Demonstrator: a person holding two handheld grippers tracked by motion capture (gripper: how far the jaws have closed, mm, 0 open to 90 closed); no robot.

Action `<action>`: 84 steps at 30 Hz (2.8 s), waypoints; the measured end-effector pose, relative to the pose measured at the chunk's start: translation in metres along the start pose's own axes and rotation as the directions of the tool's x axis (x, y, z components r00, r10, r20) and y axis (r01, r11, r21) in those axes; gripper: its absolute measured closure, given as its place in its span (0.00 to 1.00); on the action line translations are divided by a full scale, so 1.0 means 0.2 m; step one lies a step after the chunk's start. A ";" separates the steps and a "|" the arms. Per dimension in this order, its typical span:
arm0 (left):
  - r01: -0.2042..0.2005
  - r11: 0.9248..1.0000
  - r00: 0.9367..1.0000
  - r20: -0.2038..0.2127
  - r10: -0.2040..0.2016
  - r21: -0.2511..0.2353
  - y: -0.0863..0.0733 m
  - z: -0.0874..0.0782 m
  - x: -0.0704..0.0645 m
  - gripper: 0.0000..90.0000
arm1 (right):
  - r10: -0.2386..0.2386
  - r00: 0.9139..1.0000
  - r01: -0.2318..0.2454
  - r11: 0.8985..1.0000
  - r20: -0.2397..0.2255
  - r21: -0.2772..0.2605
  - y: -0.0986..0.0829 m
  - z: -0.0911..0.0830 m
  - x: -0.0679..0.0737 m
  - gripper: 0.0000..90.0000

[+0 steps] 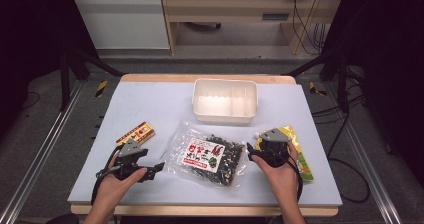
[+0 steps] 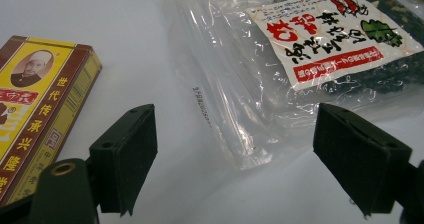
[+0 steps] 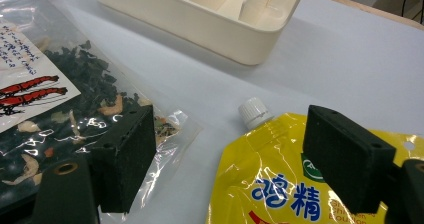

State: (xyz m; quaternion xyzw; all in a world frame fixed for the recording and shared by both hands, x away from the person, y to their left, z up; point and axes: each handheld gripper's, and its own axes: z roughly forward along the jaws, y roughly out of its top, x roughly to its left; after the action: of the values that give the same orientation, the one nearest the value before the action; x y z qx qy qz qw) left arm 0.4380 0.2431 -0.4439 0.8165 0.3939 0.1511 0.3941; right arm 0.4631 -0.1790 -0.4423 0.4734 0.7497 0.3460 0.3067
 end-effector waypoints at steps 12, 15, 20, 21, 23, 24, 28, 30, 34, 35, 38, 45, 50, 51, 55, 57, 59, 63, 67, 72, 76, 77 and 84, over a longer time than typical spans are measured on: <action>0.027 0.995 1.000 -0.006 -0.027 0.091 -0.07 0.02 -0.03 0.26 | -0.014 1.000 0.014 1.000 -0.003 0.010 0.00 0.01 0.01 0.24; 0.065 0.994 0.998 0.006 -0.066 0.091 -0.08 0.03 -0.01 0.31 | -0.012 1.000 0.012 1.000 -0.004 0.015 0.00 0.01 0.02 0.24; 0.072 0.992 0.997 0.011 -0.074 0.104 -0.08 0.06 -0.01 0.38 | -0.021 1.000 0.021 1.000 -0.004 0.012 0.00 0.01 0.02 0.24; 0.072 0.992 0.997 0.009 -0.074 0.100 -0.08 0.06 -0.01 0.38 | -0.024 1.000 0.024 1.000 -0.004 0.016 0.00 0.02 0.02 0.23; 0.072 0.993 0.997 0.018 -0.074 0.098 -0.07 0.07 -0.02 0.39 | -0.027 1.000 0.027 0.999 -0.005 0.019 0.00 0.02 0.02 0.23; 0.073 0.992 0.997 0.017 -0.075 0.099 -0.07 0.08 -0.02 0.39 | -0.024 1.000 0.024 0.999 -0.005 0.021 0.00 0.02 0.02 0.23; 0.078 0.992 0.997 0.012 -0.079 0.098 -0.07 0.09 -0.03 0.39 | -0.022 1.000 0.022 1.000 -0.005 0.016 0.00 0.01 0.02 0.23; 0.083 0.993 0.996 0.012 -0.084 0.088 -0.07 0.09 -0.03 0.40 | -0.023 1.000 0.023 1.000 -0.006 0.015 0.00 0.01 0.02 0.23; 0.092 0.992 0.996 0.013 -0.094 0.091 -0.06 0.11 -0.03 0.42 | -0.025 1.000 0.025 1.000 -0.008 0.019 0.00 0.02 0.02 0.23; 0.099 0.991 0.995 0.012 -0.100 0.089 -0.06 0.12 -0.03 0.43 | -0.025 1.000 0.025 0.999 -0.008 0.019 0.00 0.02 0.02 0.23; 0.107 0.990 0.994 0.007 -0.108 0.093 -0.06 0.13 -0.03 0.45 | -0.024 1.000 0.024 0.999 -0.005 0.024 0.00 0.02 0.02 0.23; 0.095 0.991 0.996 -0.011 -0.094 0.099 -0.06 0.13 -0.04 0.49 | -0.036 0.999 0.036 0.999 -0.012 0.029 0.00 0.02 0.03 0.22; 0.116 0.989 0.993 -0.010 -0.116 0.096 -0.06 0.13 -0.02 0.55 | -0.041 0.999 0.041 0.999 -0.012 0.035 0.00 0.03 0.03 0.23; 0.121 0.988 0.993 -0.017 -0.120 0.091 -0.06 0.13 -0.02 0.56 | -0.041 0.999 0.041 0.999 -0.013 0.035 0.00 0.03 0.03 0.23; 0.135 0.988 0.991 -0.030 -0.133 0.080 -0.06 0.13 0.00 0.61 | -0.040 0.999 0.041 0.998 -0.015 0.037 0.00 0.03 0.03 0.22; 0.151 0.986 0.988 -0.027 -0.149 0.077 -0.06 0.13 0.00 0.64 | -0.043 0.999 0.043 0.998 -0.014 0.040 0.00 0.03 0.03 0.22; 0.158 0.984 0.987 -0.018 -0.157 0.078 -0.06 0.14 0.01 0.68 | -0.042 0.999 0.042 0.998 -0.017 0.043 0.00 0.03 0.04 0.22; 0.159 0.983 0.987 -0.006 -0.159 0.097 -0.06 0.16 0.01 0.73 | -0.044 0.999 0.045 0.998 -0.020 0.048 0.00 0.04 0.04 0.23; 0.154 0.983 0.988 -0.015 -0.153 0.097 -0.06 0.16 0.01 0.82 | -0.046 0.999 0.047 0.998 -0.022 0.043 0.00 0.04 0.05 0.22; 0.141 0.985 0.990 -0.019 -0.140 0.102 -0.06 0.17 0.02 0.92 | -0.048 0.999 0.049 0.998 -0.024 0.043 0.00 0.04 0.05 0.22; 0.099 0.989 0.995 -0.011 -0.098 0.112 -0.06 0.17 0.01 1.00 | -0.052 0.998 0.053 0.998 -0.025 0.041 0.00 0.04 0.05 0.22; 0.090 0.989 0.996 -0.013 -0.089 0.115 -0.05 0.17 0.00 1.00 | -0.050 0.998 0.051 0.998 -0.026 0.042 0.00 0.04 0.06 0.22; 0.068 0.994 0.997 -0.036 -0.065 0.085 -0.04 0.14 0.00 1.00 | -0.049 0.998 0.050 0.998 -0.027 0.037 0.00 0.04 0.06 0.22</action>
State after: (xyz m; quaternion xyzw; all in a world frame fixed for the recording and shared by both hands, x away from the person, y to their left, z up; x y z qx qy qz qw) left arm 0.4489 0.2308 -0.4674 0.8166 0.4335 0.1342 0.3568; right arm 0.4653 -0.1670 -0.4486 0.4560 0.7715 0.3300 0.2965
